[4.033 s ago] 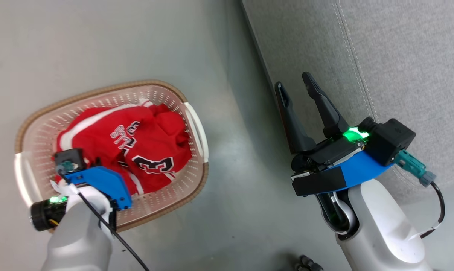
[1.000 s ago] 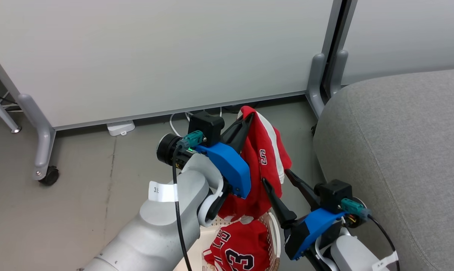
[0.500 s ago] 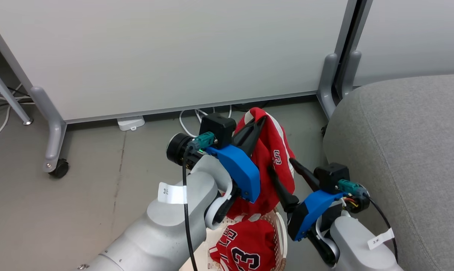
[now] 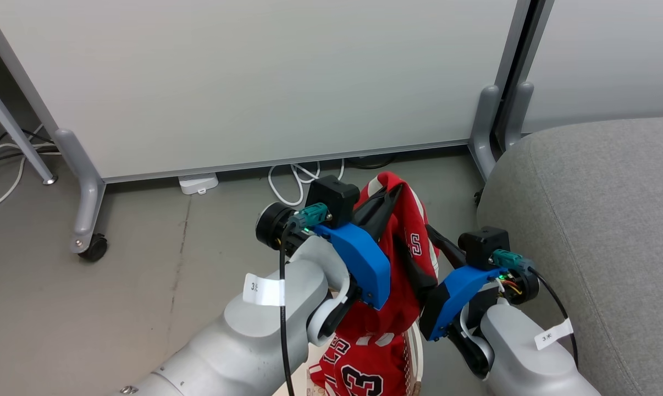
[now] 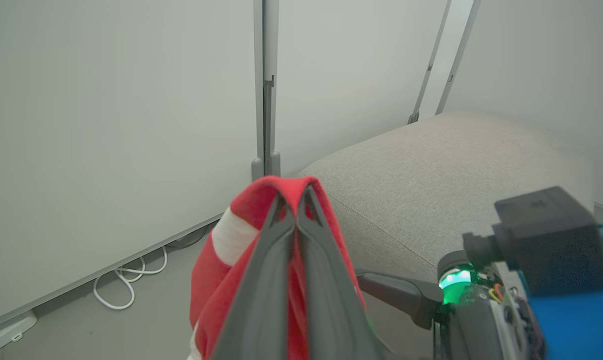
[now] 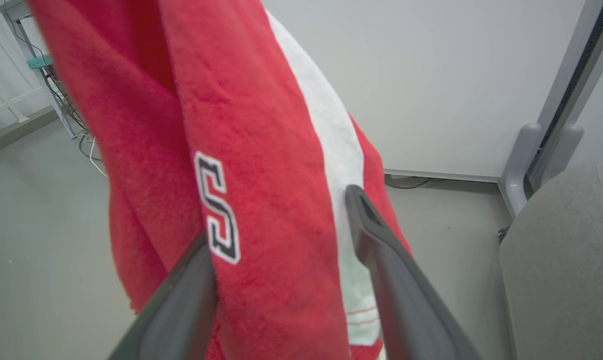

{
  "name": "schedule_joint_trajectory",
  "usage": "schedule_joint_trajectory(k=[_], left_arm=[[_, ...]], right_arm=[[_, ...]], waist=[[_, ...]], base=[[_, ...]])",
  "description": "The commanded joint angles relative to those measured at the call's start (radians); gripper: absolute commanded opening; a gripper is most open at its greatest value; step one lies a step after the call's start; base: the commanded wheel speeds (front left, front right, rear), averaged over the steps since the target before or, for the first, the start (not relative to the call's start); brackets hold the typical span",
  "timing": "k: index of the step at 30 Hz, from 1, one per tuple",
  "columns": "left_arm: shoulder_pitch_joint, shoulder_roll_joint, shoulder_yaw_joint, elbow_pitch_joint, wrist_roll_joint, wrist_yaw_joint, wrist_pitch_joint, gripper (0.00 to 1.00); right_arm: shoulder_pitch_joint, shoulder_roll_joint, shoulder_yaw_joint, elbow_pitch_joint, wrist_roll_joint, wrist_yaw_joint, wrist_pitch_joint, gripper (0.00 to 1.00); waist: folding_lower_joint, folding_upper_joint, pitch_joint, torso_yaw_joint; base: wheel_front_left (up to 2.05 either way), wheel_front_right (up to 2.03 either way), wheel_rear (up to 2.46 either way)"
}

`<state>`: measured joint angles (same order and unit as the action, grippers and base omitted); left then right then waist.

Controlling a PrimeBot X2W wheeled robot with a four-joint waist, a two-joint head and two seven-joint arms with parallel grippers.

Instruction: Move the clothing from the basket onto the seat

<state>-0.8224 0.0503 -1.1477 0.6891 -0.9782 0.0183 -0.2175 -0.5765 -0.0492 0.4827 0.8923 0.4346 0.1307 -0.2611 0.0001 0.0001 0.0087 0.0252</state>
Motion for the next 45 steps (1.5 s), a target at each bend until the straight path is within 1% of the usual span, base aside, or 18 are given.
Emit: schedule_joint_trajectory(k=[1,2,9,25,26,27,28,29,40,45], left_arm=[[-0.021,0.000,-0.008,-0.002,-0.009,0.007,-0.005,0.00],[-0.021,0.000,-0.011,-0.001,-0.012,0.006,-0.006,0.00],[-0.029,0.000,-0.024,0.014,-0.024,0.013,-0.016,0.00],[-0.045,0.000,-0.045,0.041,-0.048,0.016,-0.032,0.00],[-0.045,0.000,-0.046,0.042,-0.049,0.016,-0.033,0.03],[-0.045,0.000,-0.048,0.043,-0.050,0.016,-0.032,0.21],[-0.045,0.000,-0.049,0.045,-0.050,0.016,-0.033,0.47],[-0.047,0.000,-0.049,0.046,-0.049,0.018,-0.033,1.00],[-0.040,0.000,-0.057,0.057,-0.059,0.020,-0.040,1.00],[-0.014,0.000,-0.037,0.062,-0.050,0.020,-0.046,1.00]], right_arm=[[-0.021,-0.002,0.012,0.013,0.021,0.000,-0.005,0.23],[-0.024,-0.002,0.018,0.018,0.028,0.000,-0.005,0.00],[-0.030,-0.002,0.043,0.021,0.071,0.000,-0.006,0.00],[-0.012,-0.002,0.050,-0.001,0.086,0.000,-0.006,0.00],[-0.011,-0.002,0.049,-0.002,0.086,0.000,-0.006,0.00],[-0.010,-0.002,0.048,-0.002,0.086,0.000,-0.006,0.00],[-0.009,-0.002,0.048,-0.003,0.087,0.000,-0.006,0.00],[-0.008,-0.002,0.047,-0.004,0.087,0.000,-0.006,0.00],[-0.003,-0.002,0.043,-0.011,0.089,0.000,-0.006,0.00],[-0.004,-0.002,0.034,-0.012,0.084,0.000,-0.006,0.00]], waist=[[-0.0001,-0.0001,-0.001,0.000],[-0.0001,-0.0001,-0.002,0.000],[-0.0001,-0.0001,-0.003,-0.006],[-0.0001,-0.0001,0.004,-0.024],[-0.0001,-0.0001,0.004,-0.025],[-0.0001,-0.0001,0.003,-0.025],[-0.0001,-0.0001,0.003,-0.026],[-0.0001,-0.0001,0.003,-0.026],[-0.0001,-0.0001,-0.003,-0.033],[-0.0001,-0.0001,-0.004,-0.037]], base=[[0.00,0.00,0.00],[0.00,0.00,0.00],[0.00,0.00,0.00],[0.00,0.00,0.00],[0.00,0.00,0.00],[0.00,0.00,0.00],[0.00,0.00,0.00],[0.00,0.00,0.00],[0.00,0.00,0.00],[0.00,0.00,0.00]])
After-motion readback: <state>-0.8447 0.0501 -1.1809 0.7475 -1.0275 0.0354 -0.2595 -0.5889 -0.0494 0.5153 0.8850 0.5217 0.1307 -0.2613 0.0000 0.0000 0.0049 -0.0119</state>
